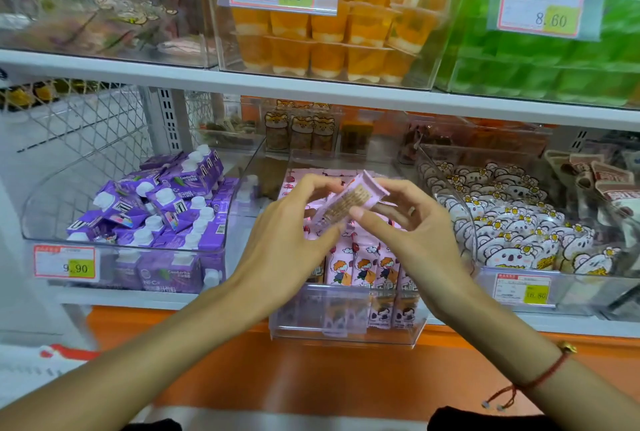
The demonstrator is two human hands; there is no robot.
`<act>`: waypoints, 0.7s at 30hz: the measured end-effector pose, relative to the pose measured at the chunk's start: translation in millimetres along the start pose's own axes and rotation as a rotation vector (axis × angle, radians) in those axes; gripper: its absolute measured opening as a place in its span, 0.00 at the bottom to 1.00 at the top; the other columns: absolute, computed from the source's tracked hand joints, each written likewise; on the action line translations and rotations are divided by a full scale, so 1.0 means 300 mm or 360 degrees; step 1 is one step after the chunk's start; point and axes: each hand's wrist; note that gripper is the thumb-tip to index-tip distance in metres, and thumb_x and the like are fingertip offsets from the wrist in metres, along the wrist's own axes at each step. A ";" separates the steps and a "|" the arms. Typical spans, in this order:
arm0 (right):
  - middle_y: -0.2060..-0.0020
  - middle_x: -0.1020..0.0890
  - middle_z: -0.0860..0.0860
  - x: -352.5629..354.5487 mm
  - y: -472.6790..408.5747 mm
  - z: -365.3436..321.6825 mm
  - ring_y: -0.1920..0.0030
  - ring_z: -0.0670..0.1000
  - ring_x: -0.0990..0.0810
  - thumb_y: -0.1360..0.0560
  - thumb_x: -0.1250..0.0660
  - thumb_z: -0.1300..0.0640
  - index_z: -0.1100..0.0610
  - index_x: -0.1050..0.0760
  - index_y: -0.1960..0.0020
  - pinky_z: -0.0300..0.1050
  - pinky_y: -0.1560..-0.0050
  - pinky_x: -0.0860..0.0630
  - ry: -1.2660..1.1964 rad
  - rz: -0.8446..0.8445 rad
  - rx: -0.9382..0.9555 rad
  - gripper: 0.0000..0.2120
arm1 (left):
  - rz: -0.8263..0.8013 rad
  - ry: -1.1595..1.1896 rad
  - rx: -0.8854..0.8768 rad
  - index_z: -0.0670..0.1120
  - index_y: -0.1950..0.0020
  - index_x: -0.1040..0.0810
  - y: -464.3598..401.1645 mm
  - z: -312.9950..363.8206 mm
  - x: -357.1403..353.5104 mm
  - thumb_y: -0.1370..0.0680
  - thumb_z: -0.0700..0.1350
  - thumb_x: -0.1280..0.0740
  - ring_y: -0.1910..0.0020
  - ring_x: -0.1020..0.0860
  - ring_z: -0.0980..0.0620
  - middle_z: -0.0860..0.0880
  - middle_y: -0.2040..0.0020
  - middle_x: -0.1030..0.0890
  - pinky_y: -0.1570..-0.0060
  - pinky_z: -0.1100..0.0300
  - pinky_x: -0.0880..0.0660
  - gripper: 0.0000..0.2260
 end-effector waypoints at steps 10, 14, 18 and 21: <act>0.50 0.17 0.47 0.004 0.009 -0.022 0.47 0.44 0.19 0.27 0.30 0.65 0.54 0.22 0.48 0.33 0.52 0.24 0.0036 -0.0115 0.0134 0.10 | 0.0038 0.0302 -0.0010 0.55 0.39 0.23 -0.023 0.005 0.026 0.26 0.38 0.28 0.41 0.23 0.62 0.58 0.42 0.20 0.37 0.60 0.27 0.19; 0.50 0.17 0.45 0.005 0.008 -0.020 0.47 0.43 0.19 0.26 0.32 0.66 0.54 0.23 0.49 0.33 0.50 0.24 0.0031 -0.0127 0.0108 0.10 | -0.0069 0.0424 0.0034 0.58 0.38 0.26 -0.024 0.010 0.037 0.25 0.36 0.30 0.40 0.23 0.63 0.61 0.41 0.21 0.40 0.66 0.27 0.21; 0.46 0.18 0.44 0.002 0.006 -0.029 0.45 0.42 0.21 0.24 0.34 0.62 0.50 0.23 0.42 0.32 0.50 0.24 0.0124 -0.0233 0.0048 0.12 | -0.0065 0.0646 0.0325 0.53 0.33 0.26 -0.037 0.023 0.049 0.23 0.41 0.32 0.43 0.20 0.60 0.56 0.43 0.18 0.46 0.65 0.23 0.18; 0.51 0.17 0.47 -0.004 0.005 -0.031 0.51 0.45 0.18 0.22 0.36 0.57 0.47 0.23 0.42 0.35 0.52 0.22 0.0130 -0.0284 -0.0116 0.11 | -0.0028 0.0921 0.0677 0.48 0.34 0.25 -0.043 0.039 0.058 0.23 0.46 0.32 0.52 0.16 0.56 0.51 0.52 0.14 0.56 0.64 0.20 0.18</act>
Point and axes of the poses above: each hand's wrist, its own y-axis away from the middle knuckle, its own x-axis out of the back of the hand, z = x × y
